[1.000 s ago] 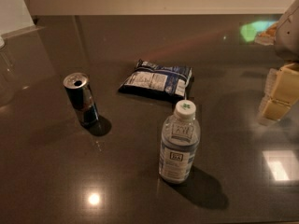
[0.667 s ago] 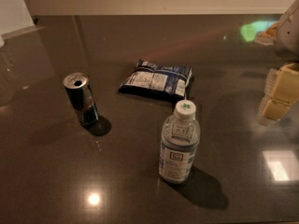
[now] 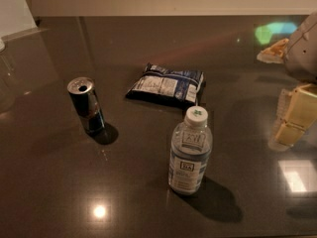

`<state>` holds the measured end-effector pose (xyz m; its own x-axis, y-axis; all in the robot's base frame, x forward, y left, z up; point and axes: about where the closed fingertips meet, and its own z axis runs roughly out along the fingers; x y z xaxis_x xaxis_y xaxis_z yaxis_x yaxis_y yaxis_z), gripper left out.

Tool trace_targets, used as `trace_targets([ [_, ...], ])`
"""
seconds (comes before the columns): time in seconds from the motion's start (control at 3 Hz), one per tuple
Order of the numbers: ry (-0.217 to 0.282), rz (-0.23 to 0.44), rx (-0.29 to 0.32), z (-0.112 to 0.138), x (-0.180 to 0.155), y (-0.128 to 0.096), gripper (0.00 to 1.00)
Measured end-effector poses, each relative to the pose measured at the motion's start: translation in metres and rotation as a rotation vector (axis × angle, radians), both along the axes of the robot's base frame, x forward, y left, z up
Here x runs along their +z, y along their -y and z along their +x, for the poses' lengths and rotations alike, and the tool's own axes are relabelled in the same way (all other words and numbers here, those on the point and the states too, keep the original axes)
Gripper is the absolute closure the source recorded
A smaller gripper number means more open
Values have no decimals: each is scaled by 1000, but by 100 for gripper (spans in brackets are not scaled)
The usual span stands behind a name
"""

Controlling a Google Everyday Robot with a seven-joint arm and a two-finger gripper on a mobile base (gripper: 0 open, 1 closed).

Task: Move blue plastic bottle near blue chip bag

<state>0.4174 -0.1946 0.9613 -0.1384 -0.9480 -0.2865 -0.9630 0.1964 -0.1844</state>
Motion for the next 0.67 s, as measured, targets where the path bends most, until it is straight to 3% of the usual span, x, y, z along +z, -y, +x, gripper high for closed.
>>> trace_targets([
  [0.67,-96,205,116,-45,-25,-63,0],
])
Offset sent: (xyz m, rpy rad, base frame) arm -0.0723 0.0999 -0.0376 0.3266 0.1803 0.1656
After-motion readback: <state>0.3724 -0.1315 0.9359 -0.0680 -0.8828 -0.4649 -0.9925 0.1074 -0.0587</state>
